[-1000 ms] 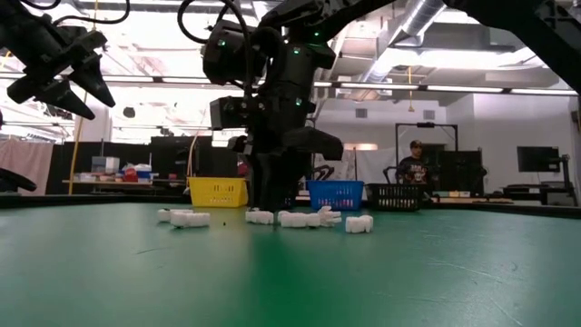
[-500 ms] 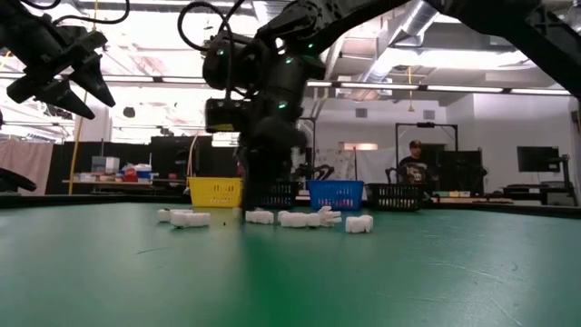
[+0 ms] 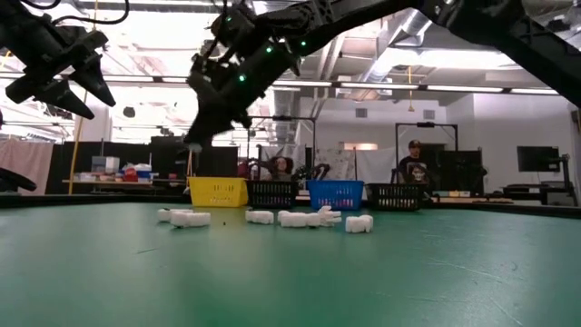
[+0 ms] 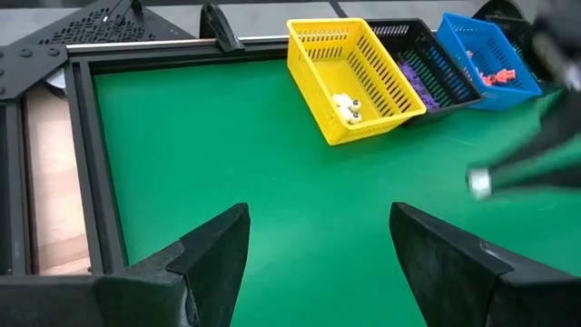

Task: Sort Halloween decoration
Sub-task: Put the white skeleton toy into the yellow basket

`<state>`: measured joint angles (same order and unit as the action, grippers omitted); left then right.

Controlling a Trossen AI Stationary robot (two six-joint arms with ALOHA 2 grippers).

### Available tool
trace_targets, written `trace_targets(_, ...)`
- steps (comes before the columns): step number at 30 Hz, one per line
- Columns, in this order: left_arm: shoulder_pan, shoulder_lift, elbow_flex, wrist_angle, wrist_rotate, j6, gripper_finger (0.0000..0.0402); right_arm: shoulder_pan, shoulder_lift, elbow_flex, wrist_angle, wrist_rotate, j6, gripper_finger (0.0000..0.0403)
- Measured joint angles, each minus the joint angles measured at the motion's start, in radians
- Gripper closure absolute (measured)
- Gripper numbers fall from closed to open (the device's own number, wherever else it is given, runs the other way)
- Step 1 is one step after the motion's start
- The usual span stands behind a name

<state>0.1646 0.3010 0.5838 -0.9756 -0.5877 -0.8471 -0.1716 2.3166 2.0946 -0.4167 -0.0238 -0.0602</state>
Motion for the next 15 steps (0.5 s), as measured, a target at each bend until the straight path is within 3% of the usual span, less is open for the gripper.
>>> trace_targets(7, 0.0, 0.0, 0.0, 0.0, 0.0, 0.0, 0.0145, -0.061, -0.002, 0.075, 0.132, 0.016, 0.086, 0.0364)
trace_targets(15, 0.0, 0.0, 0.0, -0.005, -0.001, 0.001, 0.0145, -0.127, -0.005, 0.109, 0.132, 0.138, 0.082, 0.0364)
